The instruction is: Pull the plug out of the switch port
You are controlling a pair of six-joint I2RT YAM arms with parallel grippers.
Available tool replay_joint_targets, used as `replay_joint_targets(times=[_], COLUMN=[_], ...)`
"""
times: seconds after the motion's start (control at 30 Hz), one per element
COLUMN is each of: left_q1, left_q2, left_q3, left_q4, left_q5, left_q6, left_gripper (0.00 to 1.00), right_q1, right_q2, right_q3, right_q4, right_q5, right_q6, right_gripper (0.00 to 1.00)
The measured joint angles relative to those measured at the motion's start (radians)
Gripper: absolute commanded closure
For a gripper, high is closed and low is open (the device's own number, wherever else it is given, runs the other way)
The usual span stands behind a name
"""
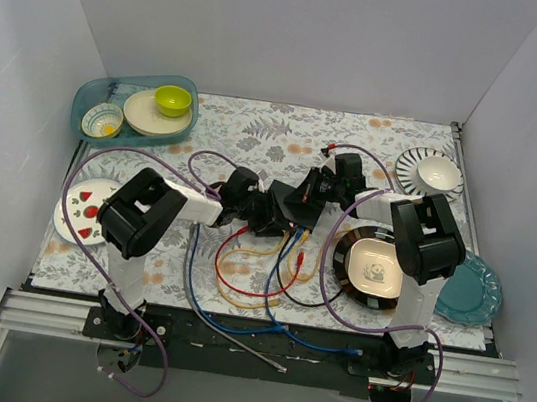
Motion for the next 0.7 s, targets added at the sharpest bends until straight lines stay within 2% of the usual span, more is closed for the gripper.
replay_joint_targets(times=[0.3, 0.57, 0.7], left_q1=[0.001, 0.003, 0.007], left_q2=[0.056, 0.068, 0.075], left_q3=[0.048, 0.066, 0.072], left_q4=[0.03, -0.007, -0.025], left_q5=[-0.008, -0.018, -0.018], left_q6=[-0.063, -0.121, -0.149], left_gripper=[0.64, 0.75, 0.78], right_q1=[0.0, 0.0, 0.0], right_q2=[0.0, 0.0, 0.0], right_q3=[0.0, -0.001, -0.001], right_q4=[0.0, 0.0, 0.001], right_q5=[0.0, 0.0, 0.0], right_q6=[0.0, 0.001, 0.001], right_gripper=[0.99, 0.99, 0.99])
